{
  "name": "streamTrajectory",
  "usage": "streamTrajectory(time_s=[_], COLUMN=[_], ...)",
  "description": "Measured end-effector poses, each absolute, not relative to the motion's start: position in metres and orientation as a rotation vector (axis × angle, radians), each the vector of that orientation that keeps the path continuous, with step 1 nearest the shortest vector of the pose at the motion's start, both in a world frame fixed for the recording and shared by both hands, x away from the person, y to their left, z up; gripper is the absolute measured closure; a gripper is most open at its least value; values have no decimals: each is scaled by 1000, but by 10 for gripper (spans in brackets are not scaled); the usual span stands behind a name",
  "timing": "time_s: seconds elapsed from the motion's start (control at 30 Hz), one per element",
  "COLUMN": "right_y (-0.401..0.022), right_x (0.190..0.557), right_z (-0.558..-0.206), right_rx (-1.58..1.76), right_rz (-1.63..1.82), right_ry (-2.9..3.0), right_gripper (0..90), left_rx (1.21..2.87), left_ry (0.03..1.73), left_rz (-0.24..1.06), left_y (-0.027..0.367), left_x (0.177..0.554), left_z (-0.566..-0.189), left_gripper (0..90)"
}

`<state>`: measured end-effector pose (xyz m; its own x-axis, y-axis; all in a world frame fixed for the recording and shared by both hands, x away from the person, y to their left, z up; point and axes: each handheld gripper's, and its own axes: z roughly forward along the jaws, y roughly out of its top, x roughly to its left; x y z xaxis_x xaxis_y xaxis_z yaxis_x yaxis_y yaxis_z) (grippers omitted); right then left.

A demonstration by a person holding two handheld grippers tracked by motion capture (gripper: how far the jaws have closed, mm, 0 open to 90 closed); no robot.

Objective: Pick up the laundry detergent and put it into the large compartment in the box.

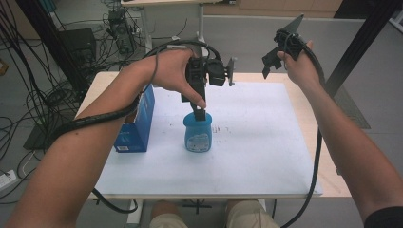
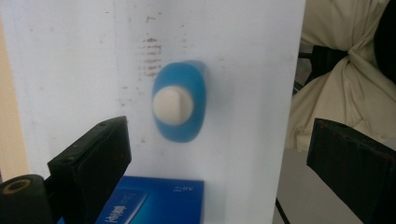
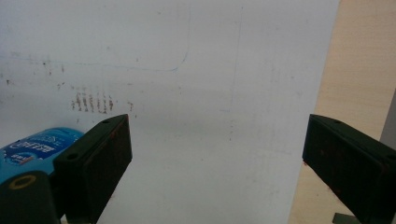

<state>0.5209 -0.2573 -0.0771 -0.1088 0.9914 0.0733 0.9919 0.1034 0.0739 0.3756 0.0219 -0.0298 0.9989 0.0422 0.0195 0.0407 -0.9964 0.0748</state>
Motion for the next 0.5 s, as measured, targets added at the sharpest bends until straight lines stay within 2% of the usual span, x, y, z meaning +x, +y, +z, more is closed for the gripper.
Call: streamTrajectory(time_s=[0.5], right_y=[-262], right_x=[521], right_z=[-77], right_rx=[-2094], right_rz=[-165], right_ry=[-2322], right_gripper=[80], left_rx=[3075], left_ry=[111], left_rz=[5], left_y=[14], left_x=[405], left_z=[-45], left_gripper=[64])
